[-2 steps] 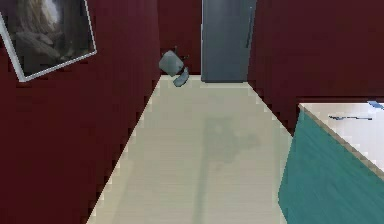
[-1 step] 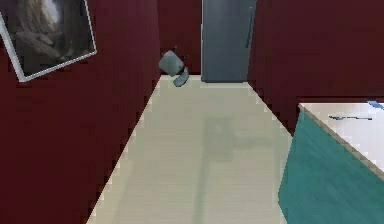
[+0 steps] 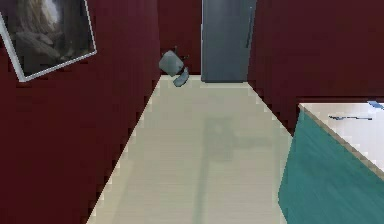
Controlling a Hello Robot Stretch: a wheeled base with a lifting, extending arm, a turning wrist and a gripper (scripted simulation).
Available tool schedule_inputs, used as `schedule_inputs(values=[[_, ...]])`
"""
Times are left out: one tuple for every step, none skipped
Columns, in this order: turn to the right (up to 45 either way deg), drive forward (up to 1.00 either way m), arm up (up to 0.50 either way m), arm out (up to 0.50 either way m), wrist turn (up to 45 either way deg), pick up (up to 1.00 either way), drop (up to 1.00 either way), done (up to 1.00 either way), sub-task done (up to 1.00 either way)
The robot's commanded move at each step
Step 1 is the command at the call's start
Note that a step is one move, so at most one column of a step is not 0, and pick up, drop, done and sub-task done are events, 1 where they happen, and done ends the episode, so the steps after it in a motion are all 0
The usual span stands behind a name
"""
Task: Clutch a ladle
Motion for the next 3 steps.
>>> schedule_inputs(values=[[0.0, 0.0, 0.0, 0.0, 45.0, 0.0, 0.0, 0.0, 0.0], [0.0, 0.0, 0.0, 0.0, 45.0, 0.0, 0.0, 0.0, 0.0], [0.0, 0.0, 0.0, 0.0, 6.0, 0.0, 0.0, 0.0, 0.0]])
